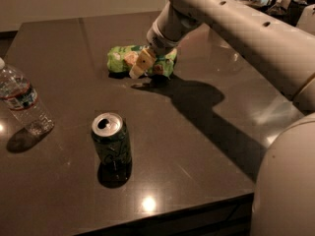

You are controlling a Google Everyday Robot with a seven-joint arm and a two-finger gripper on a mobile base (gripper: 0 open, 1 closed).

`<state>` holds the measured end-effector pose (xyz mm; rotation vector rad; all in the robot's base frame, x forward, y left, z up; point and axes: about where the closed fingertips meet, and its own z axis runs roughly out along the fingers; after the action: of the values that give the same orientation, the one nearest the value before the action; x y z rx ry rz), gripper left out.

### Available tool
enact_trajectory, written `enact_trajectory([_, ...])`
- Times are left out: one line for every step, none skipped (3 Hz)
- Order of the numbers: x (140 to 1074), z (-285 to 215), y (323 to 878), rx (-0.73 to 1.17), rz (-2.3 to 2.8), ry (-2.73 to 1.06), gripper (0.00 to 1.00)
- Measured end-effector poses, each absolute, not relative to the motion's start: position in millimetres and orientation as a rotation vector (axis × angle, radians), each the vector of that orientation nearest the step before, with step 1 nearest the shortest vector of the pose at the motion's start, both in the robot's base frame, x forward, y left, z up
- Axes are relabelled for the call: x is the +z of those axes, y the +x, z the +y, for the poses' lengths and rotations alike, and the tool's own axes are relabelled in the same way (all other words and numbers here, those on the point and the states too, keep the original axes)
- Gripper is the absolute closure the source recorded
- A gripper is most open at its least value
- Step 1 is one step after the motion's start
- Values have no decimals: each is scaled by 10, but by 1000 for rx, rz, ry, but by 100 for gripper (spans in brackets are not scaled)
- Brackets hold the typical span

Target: Move green rice chip bag near green can

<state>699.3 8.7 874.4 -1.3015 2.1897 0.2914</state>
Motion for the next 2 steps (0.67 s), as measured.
enact_trajectory([8709, 95, 7009, 308, 2195, -1309, 42])
enact_trajectory([8782, 82, 6921, 344, 2174, -1308, 65])
